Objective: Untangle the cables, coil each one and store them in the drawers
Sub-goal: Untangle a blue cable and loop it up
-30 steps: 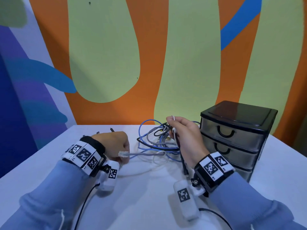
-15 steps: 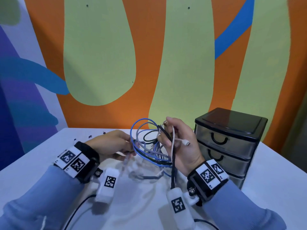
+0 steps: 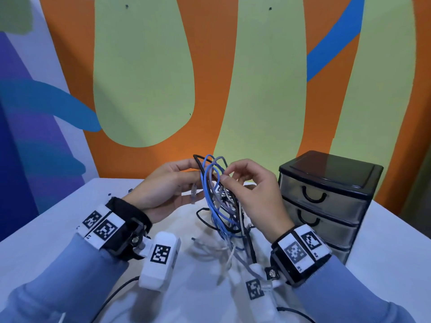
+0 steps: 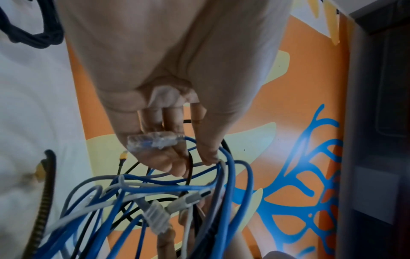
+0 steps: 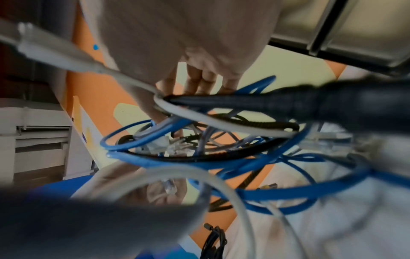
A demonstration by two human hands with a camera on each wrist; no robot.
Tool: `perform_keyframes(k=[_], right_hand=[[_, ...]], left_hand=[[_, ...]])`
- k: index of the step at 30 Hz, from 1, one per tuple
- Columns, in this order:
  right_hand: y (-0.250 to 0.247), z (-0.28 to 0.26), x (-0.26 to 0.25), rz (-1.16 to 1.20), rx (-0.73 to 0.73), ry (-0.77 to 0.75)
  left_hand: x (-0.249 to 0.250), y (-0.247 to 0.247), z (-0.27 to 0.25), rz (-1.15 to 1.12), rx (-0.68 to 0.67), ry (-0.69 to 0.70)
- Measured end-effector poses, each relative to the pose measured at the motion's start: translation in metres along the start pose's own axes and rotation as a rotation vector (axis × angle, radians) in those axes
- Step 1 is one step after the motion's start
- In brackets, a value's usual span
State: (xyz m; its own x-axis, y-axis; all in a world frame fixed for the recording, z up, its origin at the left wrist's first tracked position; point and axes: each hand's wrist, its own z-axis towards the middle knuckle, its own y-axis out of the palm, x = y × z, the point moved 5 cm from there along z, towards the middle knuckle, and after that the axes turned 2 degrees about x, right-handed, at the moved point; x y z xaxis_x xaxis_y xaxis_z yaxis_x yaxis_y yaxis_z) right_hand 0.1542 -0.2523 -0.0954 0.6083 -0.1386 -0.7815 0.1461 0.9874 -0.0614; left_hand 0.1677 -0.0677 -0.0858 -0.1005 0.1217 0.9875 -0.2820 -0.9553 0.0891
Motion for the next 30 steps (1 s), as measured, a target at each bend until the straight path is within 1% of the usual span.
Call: perform_keyframes(k=[3,6,8,10,11,13,14,15,17,18,19,20,21,22,23,24,25,28,29,30], right_hand=[[0.005,-0.002,-0.003,0.006,-0.088,0.028],[0.008,-0.002,-0.001,-0.023,-0.109,-0.007],[0.008,0.000,0.002,-0.036,-0.108,-0.001],[0.009,-0.001,0.003,-0.053,-0.127,0.000],[0.009,-0.001,0.003,-0.061,-0.135,-0.003],[0.010,-0.003,0.000,-0.048,-0.146,-0.001],[0.010,-0.003,0.000,-0.040,-0.148,0.007],[0.011,-0.003,0.000,-0.035,-0.145,0.021],[0.009,0.000,0.004,0.003,-0.103,0.071],[0.007,0.001,0.006,0.036,-0.067,0.099],[0.005,0.003,0.008,0.067,-0.029,0.121],[0.003,0.004,0.009,0.094,0.007,0.136],[0.002,0.005,0.010,0.126,0.038,0.149],[0.001,0.006,0.009,0.164,0.056,0.159],[0.001,0.006,0.009,0.206,0.065,0.169],[0.001,0.005,0.008,0.250,0.067,0.178],[0.002,0.004,0.007,0.290,0.069,0.190],[0.002,0.001,0.005,0.366,0.065,0.217],[0.003,0.001,0.003,0.374,0.054,0.213],[0.003,0.000,0.001,0.369,0.040,0.202]], left_hand=[[0.003,-0.002,-0.001,0.066,0.036,0.041],[0.006,0.000,-0.002,0.156,0.070,0.090],[0.009,0.002,-0.002,0.134,0.088,0.093],[0.010,0.002,-0.003,0.053,0.060,0.054],[0.011,0.004,-0.004,0.084,0.029,0.052],[0.015,0.008,-0.008,0.331,-0.015,0.132],[0.017,0.007,-0.007,0.443,0.016,0.179],[0.019,0.003,-0.006,0.501,0.087,0.219],[0.021,-0.011,-0.001,0.518,0.270,0.279],[0.021,-0.021,0.001,0.528,0.365,0.298],[0.021,-0.029,0.002,0.586,0.440,0.308],[0.019,-0.037,0.004,0.703,0.475,0.296],[0.016,-0.040,0.005,0.855,0.467,0.258],[0.011,-0.040,0.006,1.000,0.429,0.221],[0.008,-0.038,0.008,1.090,0.378,0.209],[0.008,-0.034,0.008,1.104,0.325,0.233],[0.012,-0.028,0.005,1.063,0.282,0.286],[0.030,-0.014,-0.004,0.905,0.232,0.479],[0.032,-0.009,-0.006,0.886,0.202,0.501],[0.031,-0.003,-0.007,0.875,0.138,0.491]])
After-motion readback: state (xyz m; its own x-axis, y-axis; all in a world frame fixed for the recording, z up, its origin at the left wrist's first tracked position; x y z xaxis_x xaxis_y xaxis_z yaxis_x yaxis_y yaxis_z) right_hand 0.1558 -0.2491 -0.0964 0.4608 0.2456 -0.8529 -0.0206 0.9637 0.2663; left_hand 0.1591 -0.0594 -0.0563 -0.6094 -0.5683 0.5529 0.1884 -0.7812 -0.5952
